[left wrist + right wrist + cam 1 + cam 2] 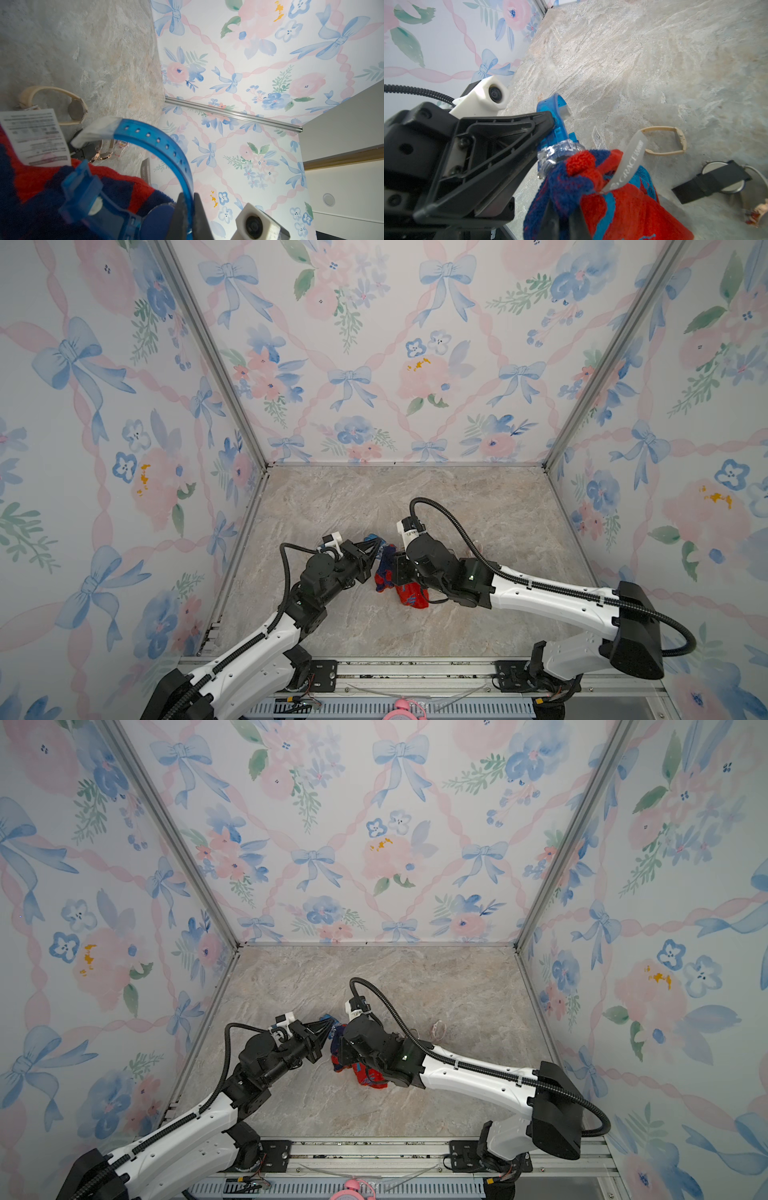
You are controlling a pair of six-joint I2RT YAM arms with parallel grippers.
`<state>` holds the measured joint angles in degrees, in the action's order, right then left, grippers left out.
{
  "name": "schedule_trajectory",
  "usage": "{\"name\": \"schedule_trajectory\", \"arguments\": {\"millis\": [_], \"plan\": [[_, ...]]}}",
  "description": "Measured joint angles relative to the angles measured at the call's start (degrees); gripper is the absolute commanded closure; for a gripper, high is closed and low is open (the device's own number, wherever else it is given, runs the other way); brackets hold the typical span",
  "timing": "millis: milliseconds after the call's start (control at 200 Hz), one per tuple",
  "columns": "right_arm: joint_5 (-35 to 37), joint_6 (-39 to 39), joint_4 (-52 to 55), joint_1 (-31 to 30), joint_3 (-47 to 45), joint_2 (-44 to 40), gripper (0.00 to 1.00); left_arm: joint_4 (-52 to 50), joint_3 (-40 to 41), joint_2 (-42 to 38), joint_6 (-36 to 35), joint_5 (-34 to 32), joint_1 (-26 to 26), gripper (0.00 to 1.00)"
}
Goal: Wipe the watch dial
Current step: Wipe the dirt from the watch dial.
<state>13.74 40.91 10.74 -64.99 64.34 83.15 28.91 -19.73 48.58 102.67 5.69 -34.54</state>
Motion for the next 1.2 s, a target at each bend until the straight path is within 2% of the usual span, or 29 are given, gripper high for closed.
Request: {"name": "schedule_trajectory", "arguments": {"millis": [1200], "plan": [[-3.3,1.7,-3.9,1.9,-2.7,0.5,1.00,-1.2,0.4,0.0,0.0,-1.4,-0.4,1.00]]}}
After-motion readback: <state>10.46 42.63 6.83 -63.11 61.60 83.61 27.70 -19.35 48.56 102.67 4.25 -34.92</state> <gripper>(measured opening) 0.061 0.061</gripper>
